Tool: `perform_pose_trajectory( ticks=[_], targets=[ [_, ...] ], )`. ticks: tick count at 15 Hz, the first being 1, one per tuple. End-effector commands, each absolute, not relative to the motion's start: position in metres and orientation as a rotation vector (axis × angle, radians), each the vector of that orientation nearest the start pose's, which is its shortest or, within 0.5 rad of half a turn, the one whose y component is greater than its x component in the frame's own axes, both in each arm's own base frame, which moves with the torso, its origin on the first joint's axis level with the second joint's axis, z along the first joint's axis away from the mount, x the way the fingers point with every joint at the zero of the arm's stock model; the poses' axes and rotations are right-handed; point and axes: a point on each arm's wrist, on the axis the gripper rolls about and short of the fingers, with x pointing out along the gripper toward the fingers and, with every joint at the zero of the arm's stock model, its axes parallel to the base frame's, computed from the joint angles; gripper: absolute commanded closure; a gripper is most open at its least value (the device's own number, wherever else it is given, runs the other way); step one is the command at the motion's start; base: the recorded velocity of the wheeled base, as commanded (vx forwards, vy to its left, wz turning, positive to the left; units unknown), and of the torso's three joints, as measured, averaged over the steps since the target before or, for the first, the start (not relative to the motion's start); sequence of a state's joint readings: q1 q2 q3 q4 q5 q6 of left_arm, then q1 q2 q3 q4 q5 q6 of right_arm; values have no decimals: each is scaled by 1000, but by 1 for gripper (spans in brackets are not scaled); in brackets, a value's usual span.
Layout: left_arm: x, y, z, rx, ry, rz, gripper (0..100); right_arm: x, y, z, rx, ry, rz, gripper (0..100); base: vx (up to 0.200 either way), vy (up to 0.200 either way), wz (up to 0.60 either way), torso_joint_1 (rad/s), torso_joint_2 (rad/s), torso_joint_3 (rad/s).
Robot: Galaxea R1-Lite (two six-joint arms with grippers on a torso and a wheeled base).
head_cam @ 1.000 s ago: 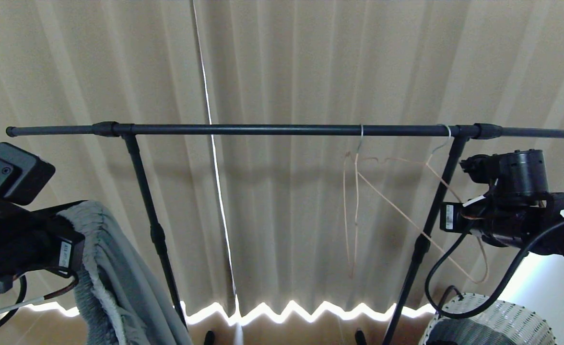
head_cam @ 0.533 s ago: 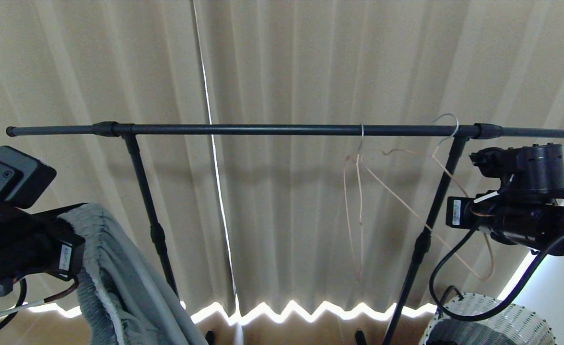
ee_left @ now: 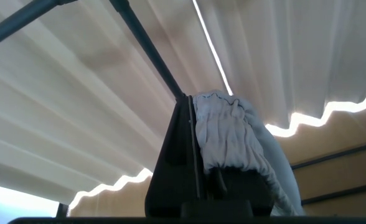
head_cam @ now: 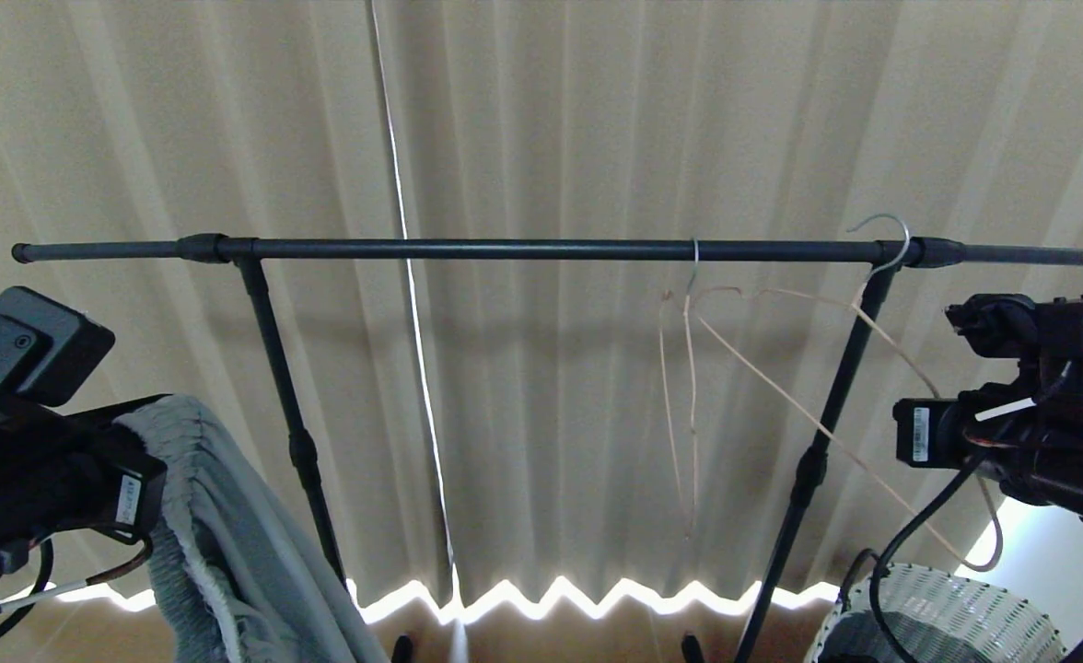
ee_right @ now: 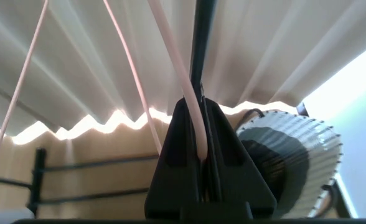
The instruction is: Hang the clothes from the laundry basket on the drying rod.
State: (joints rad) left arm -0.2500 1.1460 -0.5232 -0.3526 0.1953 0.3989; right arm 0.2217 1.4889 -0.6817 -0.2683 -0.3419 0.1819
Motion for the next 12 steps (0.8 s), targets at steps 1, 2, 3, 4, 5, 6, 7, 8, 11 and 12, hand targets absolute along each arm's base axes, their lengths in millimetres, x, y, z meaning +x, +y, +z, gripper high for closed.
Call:
perform_pose_trajectory(
  ticks=[1,2,3,4,5,6,7,8,11,12],
  targets=[
    [157,-35,205,460,254,-105,100,219,43,178,18,478,-152,100,-200,0,0,2,-2,2],
    [158,-35,204,465,257,-106,100,214,44,178,8,478,-140,100,-200,0,0,7,-2,-2],
    [158,-36,204,465,257,-106,100,210,45,176,4,481,-134,100,-200,0,0,17,12,7],
    [158,-36,204,465,257,-106,100,206,45,175,-2,483,-131,100,-200,0,0,12,12,-7],
    [158,-36,204,468,257,-107,100,204,45,174,-8,486,-127,100,-200,0,0,-17,-7,7],
    [158,-35,204,469,255,-107,100,202,44,172,-12,493,-128,100,-200,0,0,-22,-2,17],
    [158,-35,204,476,255,-107,100,199,44,171,-13,496,-128,100,-200,0,0,-7,2,2],
    [157,-35,204,479,256,-108,100,197,44,170,-18,497,-123,100,-200,0,0,2,7,-2],
    [158,-36,204,484,256,-110,100,191,43,168,-35,502,-119,100,-200,0,0,2,2,-1],
    [158,-36,204,486,254,-110,100,189,43,167,-53,503,-115,100,-200,0,0,-7,7,2]
  ],
)
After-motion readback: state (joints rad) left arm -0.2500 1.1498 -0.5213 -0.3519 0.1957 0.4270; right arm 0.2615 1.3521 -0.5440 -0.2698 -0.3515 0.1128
